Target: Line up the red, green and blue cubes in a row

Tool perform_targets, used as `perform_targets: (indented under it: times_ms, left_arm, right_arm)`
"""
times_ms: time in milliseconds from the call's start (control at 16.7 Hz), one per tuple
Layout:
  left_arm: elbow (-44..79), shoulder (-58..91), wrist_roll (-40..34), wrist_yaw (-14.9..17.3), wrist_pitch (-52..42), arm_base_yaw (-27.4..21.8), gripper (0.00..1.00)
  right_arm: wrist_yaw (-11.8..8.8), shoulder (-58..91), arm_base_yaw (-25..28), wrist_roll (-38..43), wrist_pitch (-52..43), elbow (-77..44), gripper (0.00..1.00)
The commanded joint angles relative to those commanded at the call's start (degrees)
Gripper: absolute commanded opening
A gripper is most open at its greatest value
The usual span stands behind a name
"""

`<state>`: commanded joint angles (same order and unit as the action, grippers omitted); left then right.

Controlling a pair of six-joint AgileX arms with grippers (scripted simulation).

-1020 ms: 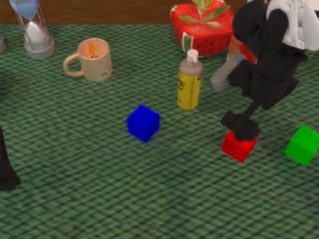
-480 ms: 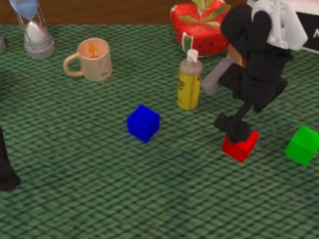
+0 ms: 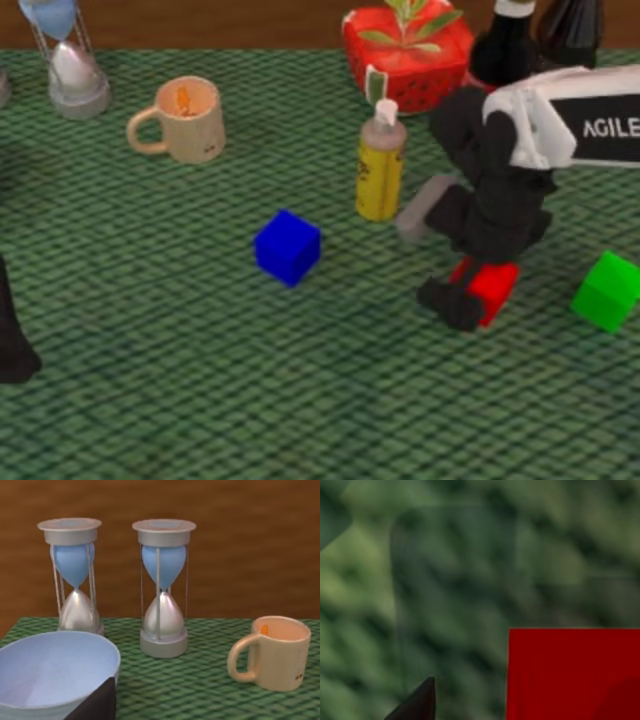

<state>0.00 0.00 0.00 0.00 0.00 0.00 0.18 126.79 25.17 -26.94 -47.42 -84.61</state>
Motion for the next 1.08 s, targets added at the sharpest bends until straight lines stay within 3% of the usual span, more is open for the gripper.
perform_targets:
  times_ms: [300, 1080]
  left_arm:
    - [0.00, 0.00, 0.00, 0.00, 0.00, 0.00, 1.00]
    - [0.00, 0.00, 0.00, 0.00, 0.00, 0.00, 1.00]
  right_arm:
    - [0.01, 0.81, 0.04, 0.01, 1.31, 0.89, 1.00]
    - [0.01, 0.81, 0.04, 0.01, 1.31, 0.89, 0.02]
